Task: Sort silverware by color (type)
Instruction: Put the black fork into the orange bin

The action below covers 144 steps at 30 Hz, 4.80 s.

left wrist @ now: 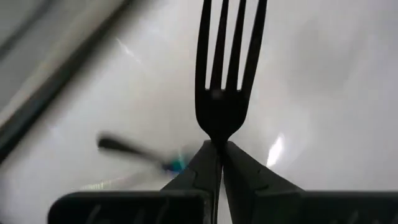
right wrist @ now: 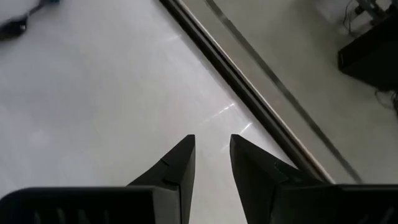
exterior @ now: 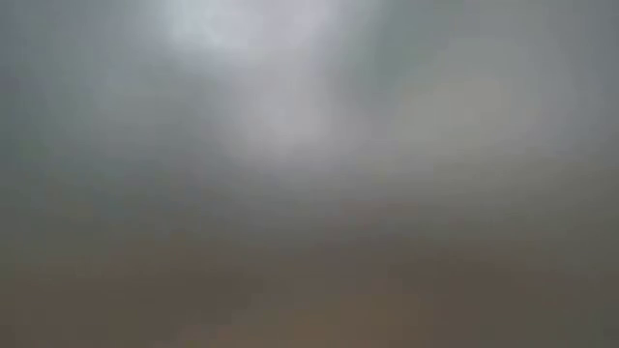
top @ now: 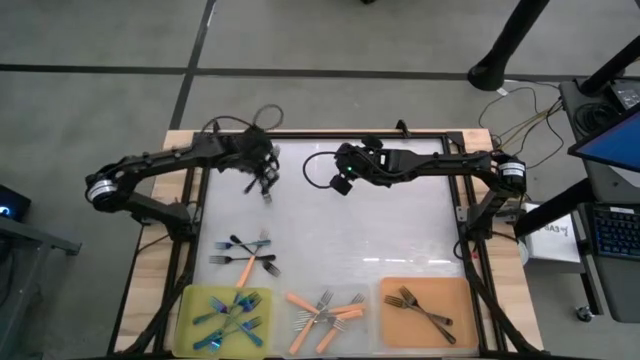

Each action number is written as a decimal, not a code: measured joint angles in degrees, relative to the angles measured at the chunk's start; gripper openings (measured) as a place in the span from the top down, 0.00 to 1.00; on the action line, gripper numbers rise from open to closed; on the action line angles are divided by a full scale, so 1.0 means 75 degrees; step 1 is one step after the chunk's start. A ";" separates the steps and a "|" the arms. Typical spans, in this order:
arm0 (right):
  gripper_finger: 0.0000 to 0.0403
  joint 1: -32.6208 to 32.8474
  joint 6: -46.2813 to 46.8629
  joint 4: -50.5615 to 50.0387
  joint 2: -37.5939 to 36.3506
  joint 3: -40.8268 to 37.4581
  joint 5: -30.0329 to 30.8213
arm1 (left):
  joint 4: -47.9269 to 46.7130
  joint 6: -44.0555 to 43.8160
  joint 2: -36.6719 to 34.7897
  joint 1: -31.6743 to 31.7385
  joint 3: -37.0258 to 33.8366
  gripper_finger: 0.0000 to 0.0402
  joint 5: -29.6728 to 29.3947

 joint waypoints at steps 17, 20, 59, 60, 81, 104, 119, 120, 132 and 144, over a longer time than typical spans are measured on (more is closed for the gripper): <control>0.77 0.0376 -0.0373 0.3028 0.0262 0.0000 -0.2182 | 0.4929 -0.2055 -0.0296 -0.1262 -0.0237 1.00 -0.1557; 0.77 0.0405 -0.0233 0.3093 0.0266 -0.0003 -0.2141 | 0.5267 -0.2192 -0.0247 -0.1477 -0.0237 1.00 -0.1798; 0.77 0.0452 -0.0944 0.4056 0.0507 -0.0023 -0.1534 | 0.6505 -0.2406 0.0061 -0.2748 -0.0243 1.00 -0.3989; 0.77 0.0455 -0.1006 0.4064 0.0507 -0.0023 -0.1534 | 0.6509 -0.2377 0.0061 -0.2745 -0.0243 1.00 -0.4004; 0.77 0.0455 -0.1623 0.4446 0.0495 -0.0023 -0.1333 | 0.6958 -0.2313 0.0014 -0.2769 -0.0234 1.00 -0.4121; 0.77 0.0314 -0.2395 0.4145 0.0120 0.0129 0.0098 | 0.7483 -0.1656 0.0008 -0.2573 -0.0226 1.00 -0.4315; 0.77 -0.0524 -0.1581 0.2950 -0.0339 -0.0060 -0.1991 | 0.9017 -0.1694 0.1066 -0.2083 -0.0168 1.00 -0.2941; 0.77 -0.0516 -0.1607 0.2939 -0.0347 -0.0079 -0.1997 | 0.9062 -0.1739 0.1175 -0.2075 -0.0147 1.00 -0.2952; 0.77 -0.0519 -0.1669 0.2620 -0.0378 -0.0082 -0.1941 | 0.9103 -0.1510 0.1825 -0.2037 0.0448 1.00 -0.2970; 0.77 -0.0548 -0.1915 0.2620 -0.0449 -0.0082 -0.1486 | 0.9018 -0.1620 0.1780 -0.2037 0.0416 1.00 -0.3054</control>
